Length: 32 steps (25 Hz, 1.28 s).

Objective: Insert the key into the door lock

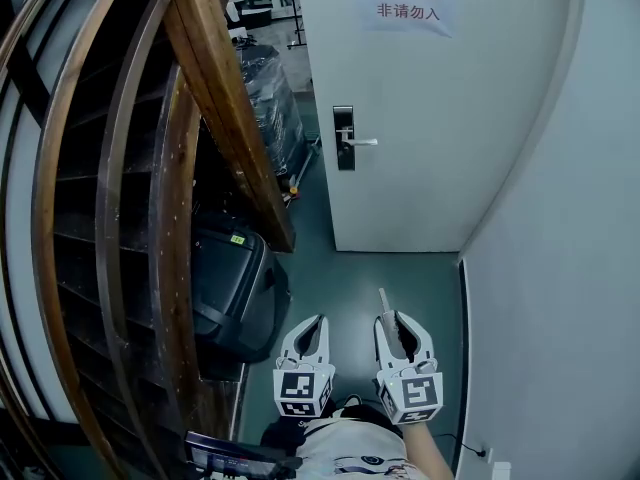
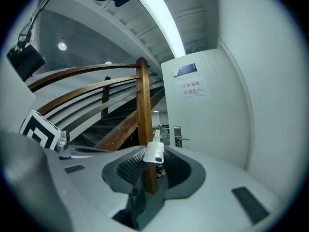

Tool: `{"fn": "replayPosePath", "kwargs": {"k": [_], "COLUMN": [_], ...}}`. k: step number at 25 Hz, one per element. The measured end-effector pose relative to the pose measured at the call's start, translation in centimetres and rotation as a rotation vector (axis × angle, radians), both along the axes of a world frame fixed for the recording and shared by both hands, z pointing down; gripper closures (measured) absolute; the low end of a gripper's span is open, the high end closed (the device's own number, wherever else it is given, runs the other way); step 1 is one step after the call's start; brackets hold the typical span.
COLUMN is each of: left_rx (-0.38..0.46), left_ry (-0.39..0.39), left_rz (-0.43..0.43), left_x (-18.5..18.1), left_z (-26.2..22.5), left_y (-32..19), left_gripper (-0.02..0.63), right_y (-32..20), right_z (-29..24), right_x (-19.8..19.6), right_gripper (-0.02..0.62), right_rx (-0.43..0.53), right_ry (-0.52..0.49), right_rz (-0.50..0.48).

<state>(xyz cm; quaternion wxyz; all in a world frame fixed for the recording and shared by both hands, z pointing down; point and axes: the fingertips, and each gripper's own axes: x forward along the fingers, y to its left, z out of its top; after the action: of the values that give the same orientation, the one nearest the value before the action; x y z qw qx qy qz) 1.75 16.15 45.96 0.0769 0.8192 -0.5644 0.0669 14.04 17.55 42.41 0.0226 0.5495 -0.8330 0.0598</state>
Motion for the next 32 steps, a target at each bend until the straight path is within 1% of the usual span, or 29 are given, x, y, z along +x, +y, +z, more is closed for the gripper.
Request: {"fn": "replayPosePath", "kwargs": {"k": [6, 11, 15, 20, 27, 32], "left_rx": [-0.003, -0.012, 0.000, 0.012, -0.013, -0.016], "left_ry": [-0.002, 0.006, 0.016, 0.019, 0.008, 0.015], "left_rz": [-0.003, 0.004, 0.023, 0.052, 0.095, 0.113], "left_x": [-0.3, -0.6, -1.2, -2.8, -5.9, -7.9], "left_z": [0.7, 1.4, 1.3, 1.0, 1.2, 1.4], "left_y": [-1.5, -4.7, -9.4, -16.2, -25.6, -31.2], "left_gripper": [0.601, 0.601, 0.601, 0.601, 0.601, 0.601], "right_y": [-1.7, -4.5, -8.8, -15.3, -25.1, -30.4], "right_z": [0.9, 1.5, 1.8, 1.9, 2.4, 3.4], "right_x": [-0.9, -2.0, -3.1, -5.1, -8.0, -10.0], "right_gripper": [0.476, 0.476, 0.476, 0.476, 0.476, 0.476], "right_rx": [-0.010, -0.020, -0.014, -0.025, -0.056, -0.079], "right_ry": [0.002, 0.013, 0.028, 0.040, 0.027, 0.033], "right_rz": [-0.028, -0.045, -0.037, -0.016, 0.031, 0.066]}}
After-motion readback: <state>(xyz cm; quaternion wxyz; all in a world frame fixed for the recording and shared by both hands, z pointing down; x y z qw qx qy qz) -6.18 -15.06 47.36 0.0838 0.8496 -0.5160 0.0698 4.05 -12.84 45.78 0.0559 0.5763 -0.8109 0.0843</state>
